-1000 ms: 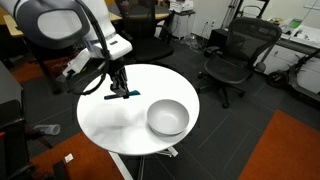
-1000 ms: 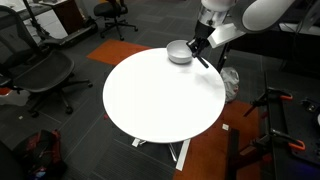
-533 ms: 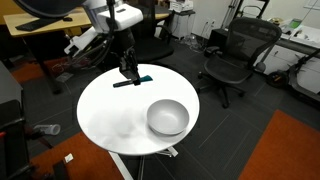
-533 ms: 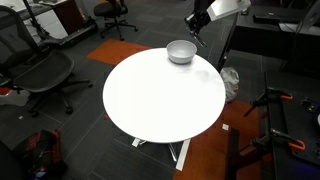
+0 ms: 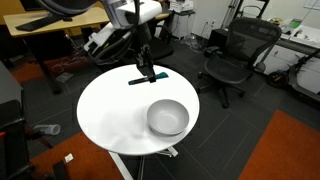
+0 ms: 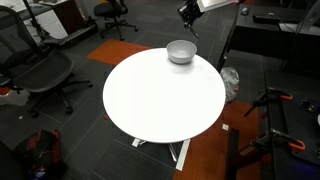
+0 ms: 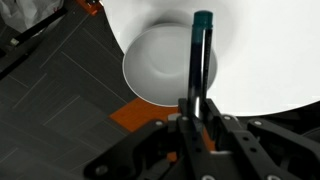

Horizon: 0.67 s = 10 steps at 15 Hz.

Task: Put the pen in the grey bowl

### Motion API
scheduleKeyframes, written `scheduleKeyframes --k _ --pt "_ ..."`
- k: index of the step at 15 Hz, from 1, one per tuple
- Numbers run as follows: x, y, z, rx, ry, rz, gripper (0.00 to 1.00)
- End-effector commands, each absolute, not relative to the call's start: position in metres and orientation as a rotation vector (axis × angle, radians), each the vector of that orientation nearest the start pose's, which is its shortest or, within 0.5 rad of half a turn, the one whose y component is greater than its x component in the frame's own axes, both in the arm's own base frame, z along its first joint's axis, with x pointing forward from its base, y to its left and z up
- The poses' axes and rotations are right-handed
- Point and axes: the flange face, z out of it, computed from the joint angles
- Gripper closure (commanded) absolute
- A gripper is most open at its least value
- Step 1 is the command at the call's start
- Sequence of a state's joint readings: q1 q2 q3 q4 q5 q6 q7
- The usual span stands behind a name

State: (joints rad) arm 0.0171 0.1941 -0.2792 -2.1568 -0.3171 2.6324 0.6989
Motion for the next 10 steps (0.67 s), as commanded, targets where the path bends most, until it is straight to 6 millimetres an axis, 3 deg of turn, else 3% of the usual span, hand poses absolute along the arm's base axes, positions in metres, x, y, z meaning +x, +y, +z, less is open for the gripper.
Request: scheduleKeyframes --k 1,10 --pt "0.588 -0.157 0.328 -3.083 1.165 -0.522 0.95" --pt "0.614 -0.174 0.29 -3.102 1.218 -0.469 0.95"
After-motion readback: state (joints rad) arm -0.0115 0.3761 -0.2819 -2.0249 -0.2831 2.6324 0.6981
